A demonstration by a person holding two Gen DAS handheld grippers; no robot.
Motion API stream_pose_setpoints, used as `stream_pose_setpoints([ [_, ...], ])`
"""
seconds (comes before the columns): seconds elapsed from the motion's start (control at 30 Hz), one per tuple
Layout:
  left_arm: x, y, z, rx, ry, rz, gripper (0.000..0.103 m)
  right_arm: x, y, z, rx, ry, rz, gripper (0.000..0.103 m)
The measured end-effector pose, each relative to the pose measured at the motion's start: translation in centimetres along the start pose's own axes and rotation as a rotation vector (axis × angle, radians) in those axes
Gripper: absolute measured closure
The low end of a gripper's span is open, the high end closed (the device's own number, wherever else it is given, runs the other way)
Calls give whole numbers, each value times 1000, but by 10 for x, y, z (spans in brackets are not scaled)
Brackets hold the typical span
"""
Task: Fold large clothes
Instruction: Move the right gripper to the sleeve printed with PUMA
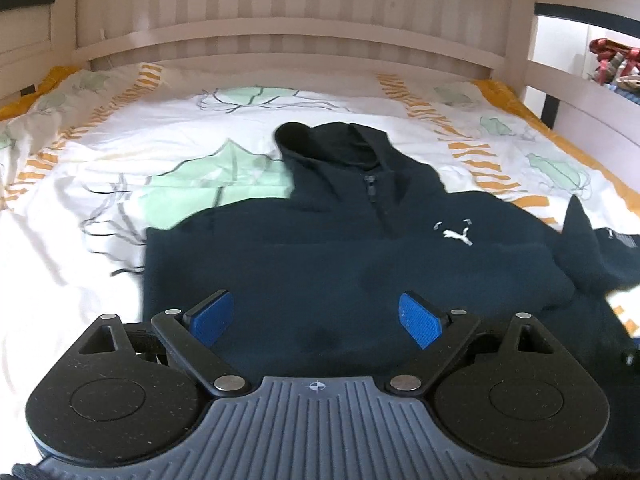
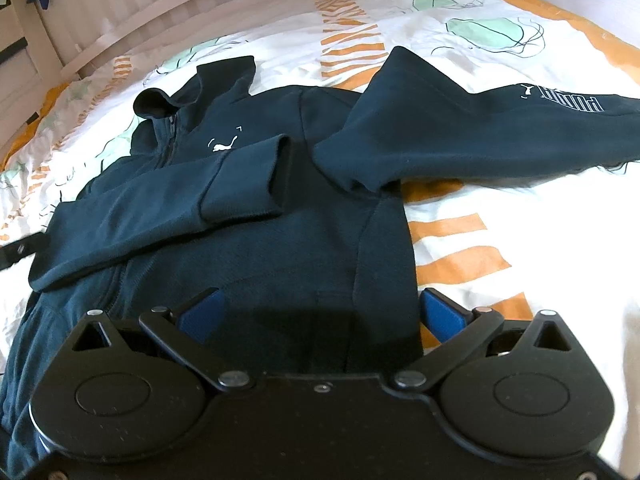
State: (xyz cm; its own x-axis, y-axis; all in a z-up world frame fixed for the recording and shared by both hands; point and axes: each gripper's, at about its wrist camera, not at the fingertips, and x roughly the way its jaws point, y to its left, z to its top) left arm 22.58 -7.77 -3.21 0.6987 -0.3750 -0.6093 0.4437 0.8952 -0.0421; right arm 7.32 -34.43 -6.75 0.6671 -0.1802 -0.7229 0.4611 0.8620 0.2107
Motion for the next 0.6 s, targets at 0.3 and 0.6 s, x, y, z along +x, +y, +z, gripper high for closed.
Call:
stream_pose_setpoints([
  [0.3, 38, -74, 3, 83, 16, -54, 13, -2, -8, 1, 26, -15, -11, 1],
  [0.6, 85, -129, -3, 207, 111, -21, 12, -9, -27, 0, 102, -46, -37, 1],
])
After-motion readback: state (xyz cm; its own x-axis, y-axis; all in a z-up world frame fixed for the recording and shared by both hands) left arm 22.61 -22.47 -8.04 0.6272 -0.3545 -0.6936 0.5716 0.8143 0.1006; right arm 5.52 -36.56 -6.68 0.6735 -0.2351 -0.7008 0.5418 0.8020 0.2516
